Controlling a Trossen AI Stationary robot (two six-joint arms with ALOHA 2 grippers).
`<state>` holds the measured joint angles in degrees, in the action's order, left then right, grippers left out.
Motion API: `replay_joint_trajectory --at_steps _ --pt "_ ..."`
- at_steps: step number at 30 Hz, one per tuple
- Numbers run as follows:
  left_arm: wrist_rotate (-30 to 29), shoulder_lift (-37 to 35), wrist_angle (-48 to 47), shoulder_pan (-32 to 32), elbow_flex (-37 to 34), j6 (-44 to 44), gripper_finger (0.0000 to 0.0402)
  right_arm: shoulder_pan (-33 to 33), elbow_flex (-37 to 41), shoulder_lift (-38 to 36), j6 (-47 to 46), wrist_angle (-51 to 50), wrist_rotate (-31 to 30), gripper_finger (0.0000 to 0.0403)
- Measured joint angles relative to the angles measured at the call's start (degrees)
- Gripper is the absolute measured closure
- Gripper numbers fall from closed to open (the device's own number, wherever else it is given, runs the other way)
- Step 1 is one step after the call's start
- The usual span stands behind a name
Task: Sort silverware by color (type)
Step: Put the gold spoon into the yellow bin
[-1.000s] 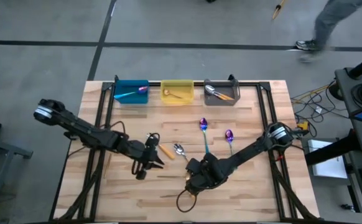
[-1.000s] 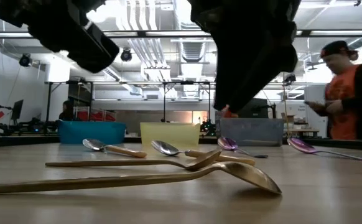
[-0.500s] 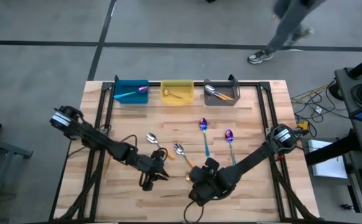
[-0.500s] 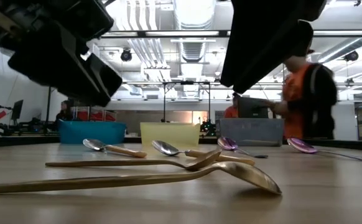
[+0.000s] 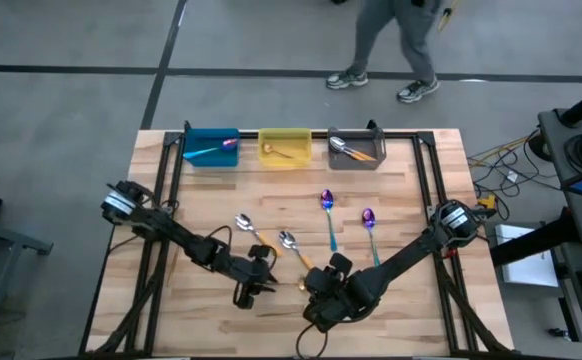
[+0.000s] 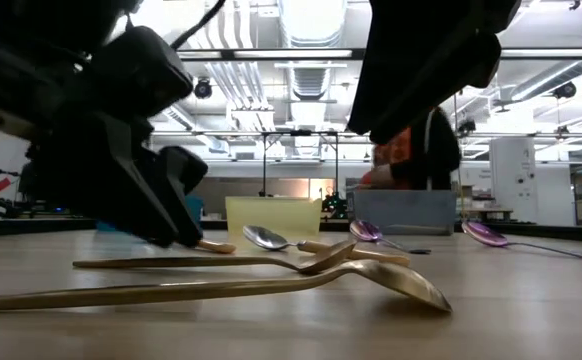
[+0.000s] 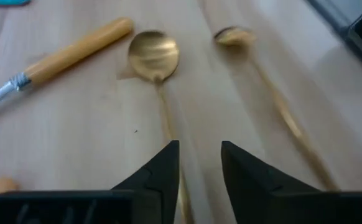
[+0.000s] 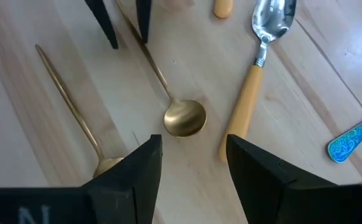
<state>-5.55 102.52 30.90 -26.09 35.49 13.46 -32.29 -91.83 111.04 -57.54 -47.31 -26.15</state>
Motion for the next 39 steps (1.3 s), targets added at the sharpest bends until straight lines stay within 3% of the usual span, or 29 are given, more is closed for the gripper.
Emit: replay_joint_trajectory --at_steps 8,23,28,33,39 --pt "-1.28 3.53 0.2 -0.02 1.55 -0.75 0.0274 0.02 0.0 -0.02 0.04 0.12 -0.04 0.0233" --pt "-5.59 7.33 2.53 -0.1 2.57 -3.99 0.0304 0.04 0.0 -0.04 0.11 0.18 -2.58 0.0233" --pt "-6.36 9.56 5.15 -0.04 2.55 -2.73 0.033 0.04 0.0 0.3 0.09 0.31 -2.6 0.0233" --pt "-6.9 9.99 5.31 0.04 2.51 -2.0 0.0389 0.04 0.01 0.41 0.11 0.34 -2.6 0.0233" --pt "-7.38 9.26 5.28 0.04 2.38 -2.18 0.0396 0.04 0.0 0.42 0.43 0.46 -2.62 0.0233"
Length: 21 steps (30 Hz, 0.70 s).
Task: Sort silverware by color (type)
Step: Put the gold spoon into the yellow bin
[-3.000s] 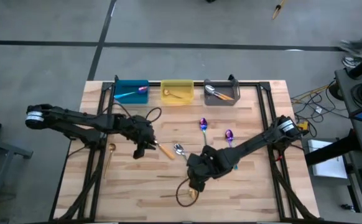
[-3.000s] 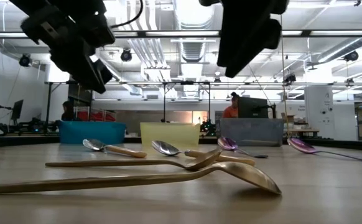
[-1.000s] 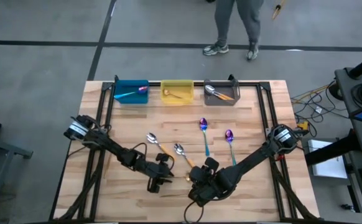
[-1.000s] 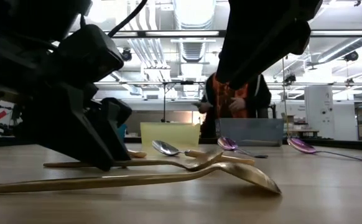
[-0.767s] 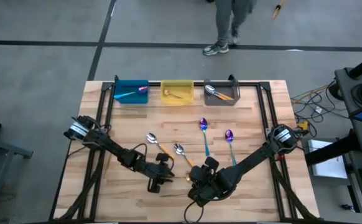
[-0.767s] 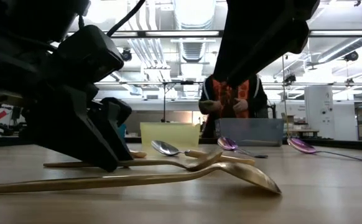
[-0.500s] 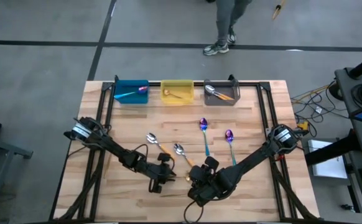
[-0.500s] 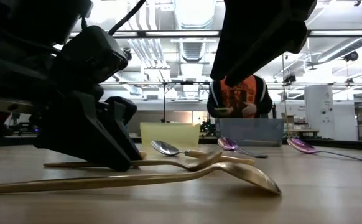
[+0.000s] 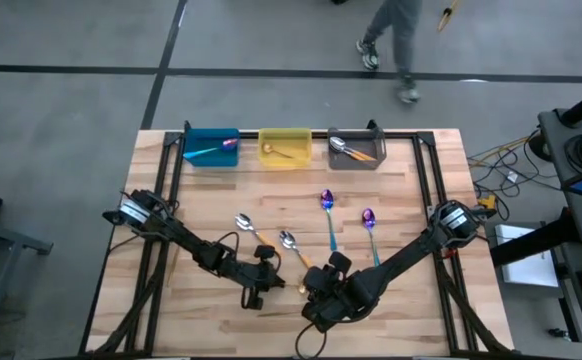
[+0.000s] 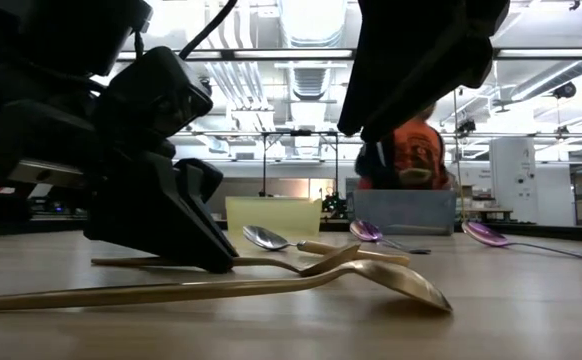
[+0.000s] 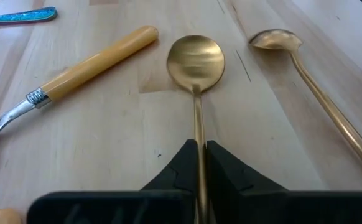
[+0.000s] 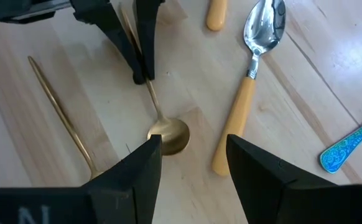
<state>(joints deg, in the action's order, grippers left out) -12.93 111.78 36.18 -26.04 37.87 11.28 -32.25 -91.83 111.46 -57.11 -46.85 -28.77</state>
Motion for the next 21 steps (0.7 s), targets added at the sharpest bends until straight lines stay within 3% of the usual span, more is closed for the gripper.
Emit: replay_joint_trajectory --at_steps 8,21 --pt "-0.07 -4.94 -2.14 0.13 -1.4 -2.47 0.0399 -0.13 -0.05 -0.68 1.11 0.0 -0.32 0.0233" --pt "-3.69 -20.08 -1.36 1.48 -7.79 -5.98 0.0401 -0.13 -0.37 -4.88 8.57 -0.01 -10.16 0.0233"
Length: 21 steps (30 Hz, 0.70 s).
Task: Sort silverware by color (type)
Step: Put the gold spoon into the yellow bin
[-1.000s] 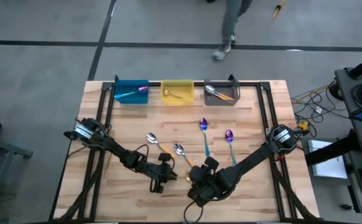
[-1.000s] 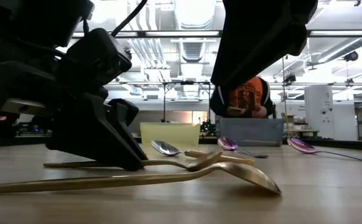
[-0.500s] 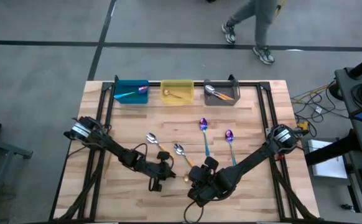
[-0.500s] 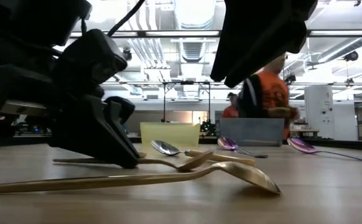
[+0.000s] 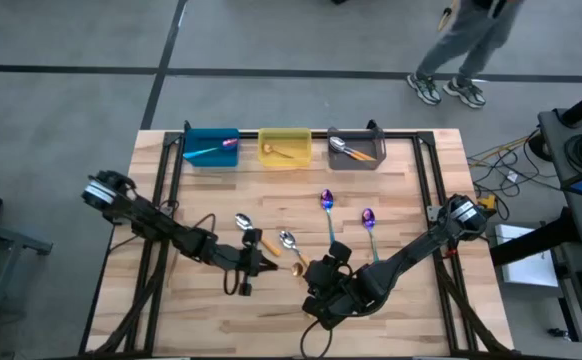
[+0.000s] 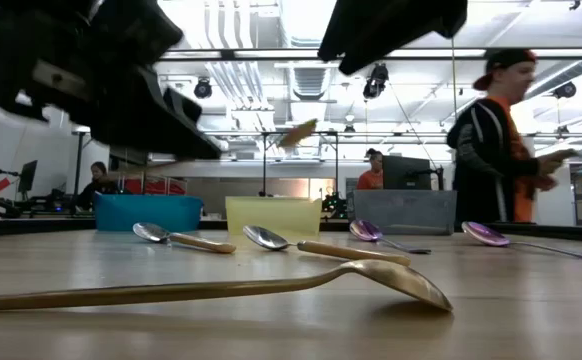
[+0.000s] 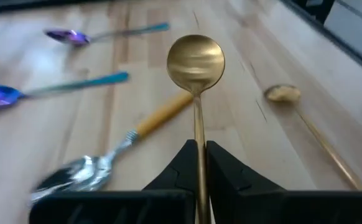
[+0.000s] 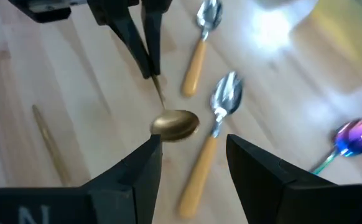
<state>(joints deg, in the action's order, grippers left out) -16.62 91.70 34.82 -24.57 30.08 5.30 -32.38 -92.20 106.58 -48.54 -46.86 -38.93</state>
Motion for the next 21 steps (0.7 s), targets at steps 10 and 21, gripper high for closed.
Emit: replay_joint_trajectory --at_steps 10,21 --pt "-1.07 -14.64 -2.53 4.07 -3.25 -5.87 0.0401 0.02 0.0 -4.28 6.94 -1.36 -9.12 0.0233" --pt "-0.96 -26.3 -10.49 17.07 0.2 -18.4 0.0401 4.71 0.09 -9.12 23.72 -1.3 -15.18 0.0247"
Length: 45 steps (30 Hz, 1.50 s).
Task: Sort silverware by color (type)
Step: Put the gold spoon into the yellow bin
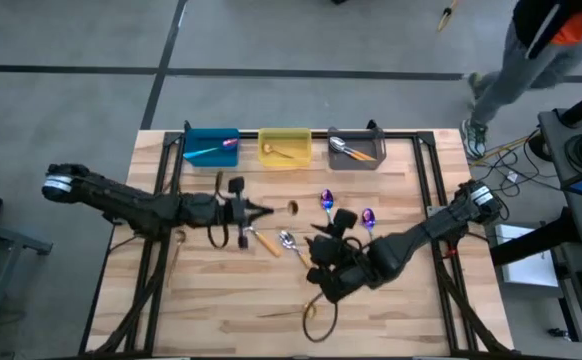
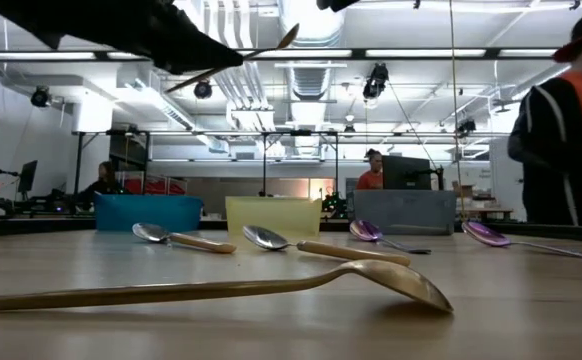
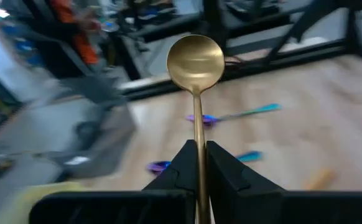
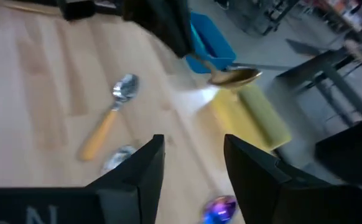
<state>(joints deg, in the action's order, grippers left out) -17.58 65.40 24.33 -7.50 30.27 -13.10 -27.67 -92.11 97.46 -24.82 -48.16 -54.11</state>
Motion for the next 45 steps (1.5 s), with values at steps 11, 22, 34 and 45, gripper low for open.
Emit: replay_joint_trajectory --at_steps 11,22,34,45 --pt "0.61 -5.36 -2.68 15.65 1.96 -7.92 0.0402 11.59 0.4 -2.7 12.77 1.68 0.15 0.0286" --pt "-1.93 -6.31 -5.35 16.93 1.87 -6.83 0.0401 24.33 0.68 -2.95 30.03 10.78 23.84 0.031" --pt "-10.32 -6.46 -6.46 17.0 1.85 -5.7 0.0401 39.69 12.35 -7.69 41.88 28.49 54.17 0.0341" --pt "-10.74 -1.47 3.74 18.47 1.83 -7.53 0.0401 47.6 30.73 -9.17 27.18 70.52 54.68 0.0344"
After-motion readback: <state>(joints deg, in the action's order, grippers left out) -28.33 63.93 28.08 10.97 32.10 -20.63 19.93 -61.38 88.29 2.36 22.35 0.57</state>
